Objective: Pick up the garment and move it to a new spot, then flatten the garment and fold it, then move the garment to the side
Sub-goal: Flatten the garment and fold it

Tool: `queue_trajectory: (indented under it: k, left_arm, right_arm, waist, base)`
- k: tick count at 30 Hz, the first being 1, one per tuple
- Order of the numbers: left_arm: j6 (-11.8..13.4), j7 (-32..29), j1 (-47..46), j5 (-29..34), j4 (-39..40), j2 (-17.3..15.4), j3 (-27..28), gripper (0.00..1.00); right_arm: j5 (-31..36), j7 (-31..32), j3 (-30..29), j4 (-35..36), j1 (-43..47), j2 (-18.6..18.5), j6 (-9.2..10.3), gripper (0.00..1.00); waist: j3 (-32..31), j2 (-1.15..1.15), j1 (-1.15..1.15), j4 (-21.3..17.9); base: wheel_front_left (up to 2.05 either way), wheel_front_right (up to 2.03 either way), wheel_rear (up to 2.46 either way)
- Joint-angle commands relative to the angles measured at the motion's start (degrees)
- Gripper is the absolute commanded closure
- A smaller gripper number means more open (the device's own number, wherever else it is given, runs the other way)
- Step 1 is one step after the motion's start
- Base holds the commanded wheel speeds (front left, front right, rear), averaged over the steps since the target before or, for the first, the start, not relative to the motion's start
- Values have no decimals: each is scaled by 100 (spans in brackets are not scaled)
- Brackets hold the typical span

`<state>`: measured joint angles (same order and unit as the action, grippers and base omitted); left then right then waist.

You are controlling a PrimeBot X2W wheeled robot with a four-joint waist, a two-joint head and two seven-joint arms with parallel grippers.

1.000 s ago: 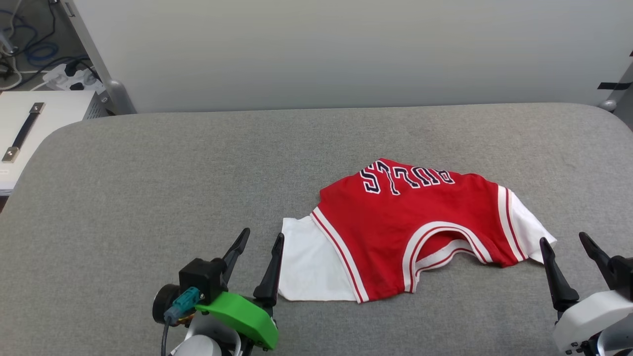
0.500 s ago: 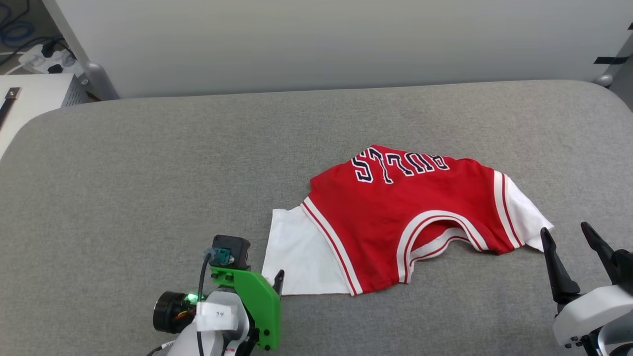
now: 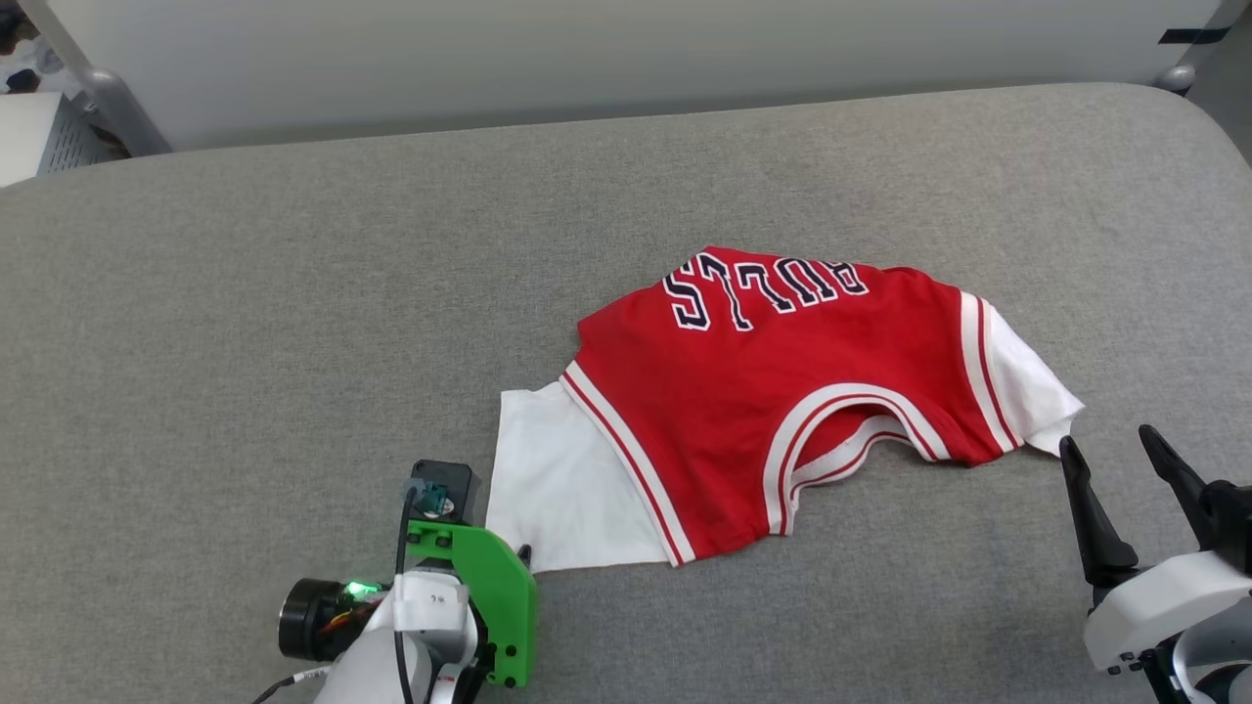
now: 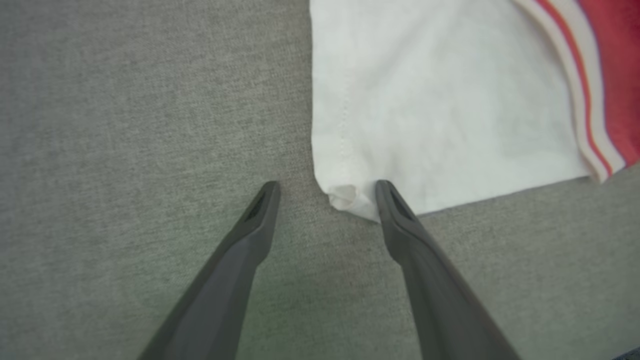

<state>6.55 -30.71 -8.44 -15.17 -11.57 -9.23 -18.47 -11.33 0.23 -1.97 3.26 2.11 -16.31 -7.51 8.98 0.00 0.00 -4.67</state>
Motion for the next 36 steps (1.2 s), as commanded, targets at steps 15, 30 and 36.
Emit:
queue_trajectory:
  k: [15,30,36]
  left_arm:
    - [73,266,46,-401,18,-108,345,100]
    - [435,335,688,-744,996,-693,1230,100]
    - [394,19,920,-897,1419,-701,1149,100]
  right_arm:
    - [62,-52,-37,-263,-77,20,2,0]
    - [-153,752,28,-527,276,-71,2,0]
    - [-410,1838,-87,-518,136,-206,2,0]
  waist:
    - [-126,0,0,159]
    - [-563,0,0,444]
    - [-444,0,0,563]
  base:
    - [0,0,0]
    - [0,0,0]
    - [0,0,0]
